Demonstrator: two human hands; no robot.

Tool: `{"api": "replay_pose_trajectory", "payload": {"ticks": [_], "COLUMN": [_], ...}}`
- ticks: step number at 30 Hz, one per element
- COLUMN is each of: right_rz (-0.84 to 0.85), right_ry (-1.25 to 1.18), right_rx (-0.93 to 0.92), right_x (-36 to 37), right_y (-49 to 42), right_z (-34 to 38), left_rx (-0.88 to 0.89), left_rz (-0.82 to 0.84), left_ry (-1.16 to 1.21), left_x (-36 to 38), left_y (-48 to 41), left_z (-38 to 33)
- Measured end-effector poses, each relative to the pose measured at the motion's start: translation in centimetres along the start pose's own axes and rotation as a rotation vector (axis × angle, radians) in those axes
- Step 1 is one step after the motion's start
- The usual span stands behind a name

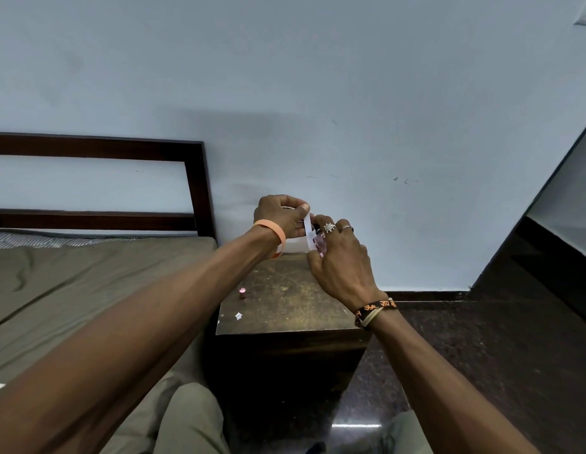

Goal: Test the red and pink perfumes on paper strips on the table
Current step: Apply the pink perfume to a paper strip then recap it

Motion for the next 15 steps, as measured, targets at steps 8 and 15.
{"api": "replay_pose_trajectory", "payload": {"ticks": [8, 15], "right_rz": [0.018, 0.059], "right_ry": [0.045, 0.039], "right_rx": [-0.008, -0.01], "right_x": [-0.4, 1.3], "right_y": [-1.5, 1.6], "right_z": [0.4, -0.3], "left_rx": [0.011, -0.027], "left_rz": [-0.003, 0.002], "left_ry": [-0.017, 0.001], "left_x": [-0.1, -0.4], "left_y": [-0.1, -0.4], "left_z": [-0.1, 0.6]}}
Point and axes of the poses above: each hand's wrist, its own y-axis away from the middle knuckle, its own x-axis out of the palm, z = x × y, the point moved 1 cm from there along -y, towards the middle knuckle, and after that the axes turned 1 degree about -x, right-handed, at the moved point
